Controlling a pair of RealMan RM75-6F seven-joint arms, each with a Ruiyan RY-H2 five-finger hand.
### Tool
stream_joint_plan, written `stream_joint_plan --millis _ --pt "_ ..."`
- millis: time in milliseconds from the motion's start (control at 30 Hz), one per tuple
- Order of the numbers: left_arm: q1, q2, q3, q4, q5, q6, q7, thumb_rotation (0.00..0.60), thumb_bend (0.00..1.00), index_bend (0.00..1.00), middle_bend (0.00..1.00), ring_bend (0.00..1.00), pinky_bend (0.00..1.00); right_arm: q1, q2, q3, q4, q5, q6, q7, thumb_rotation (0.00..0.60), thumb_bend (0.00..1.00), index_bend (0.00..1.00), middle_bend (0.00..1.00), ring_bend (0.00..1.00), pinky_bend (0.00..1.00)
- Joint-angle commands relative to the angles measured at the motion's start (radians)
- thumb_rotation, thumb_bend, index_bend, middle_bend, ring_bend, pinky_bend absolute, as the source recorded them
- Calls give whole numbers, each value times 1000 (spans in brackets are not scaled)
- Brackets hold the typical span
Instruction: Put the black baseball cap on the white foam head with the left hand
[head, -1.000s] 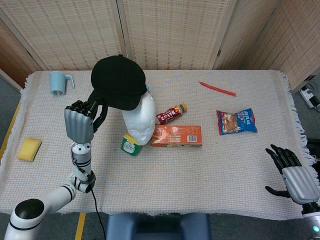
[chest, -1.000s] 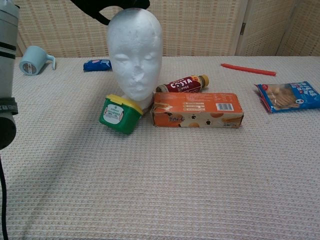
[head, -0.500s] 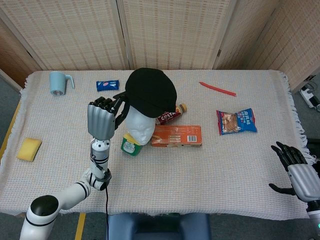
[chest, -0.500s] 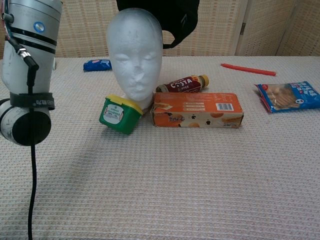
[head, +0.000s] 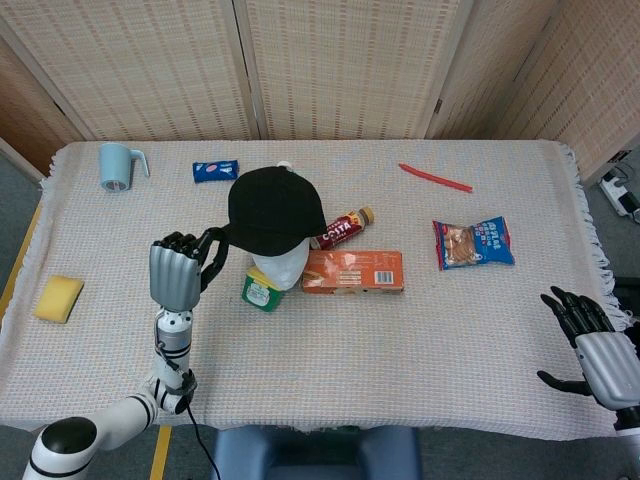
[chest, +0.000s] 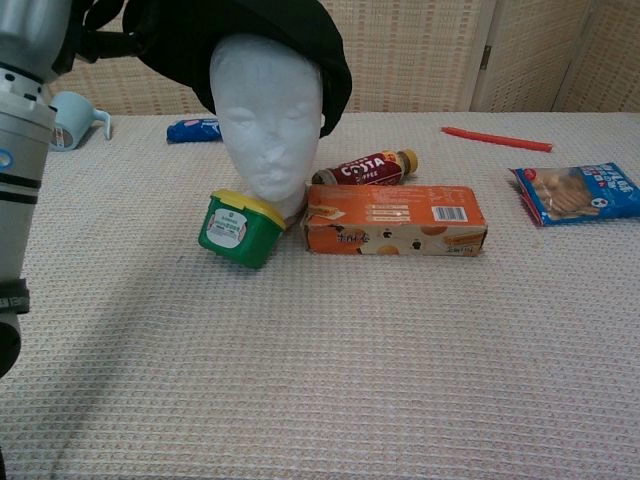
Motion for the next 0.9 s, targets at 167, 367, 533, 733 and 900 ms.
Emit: stream_joint_plan --millis 167,367,533,733,900 --pt "83 0 72 -72 69 64 -35 600 543 780 1000 1000 1000 0 -5 -2 -3 0 -3 -13 600 44 0 0 0 0" --pt "106 -3 110 -120 134 83 -1 600 516 703 1000 1000 1000 -2 -2 -1 -2 2 -1 -9 600 44 0 0 0 0" --pt "117 -4 101 -137 120 26 43 600 379 376 1000 1000 1000 -5 2 -1 0 -1 5 -1 600 45 0 0 0 0" --pt "130 8 89 -135 118 -9 55 600 284 127 1000 1000 1000 -7 2 1 3 2 9 -1 600 45 0 0 0 0" --pt "149 34 89 -179 126 -16 62 600 238 85 1000 1000 1000 -5 -2 0 2 1 4 -9 600 46 0 0 0 0"
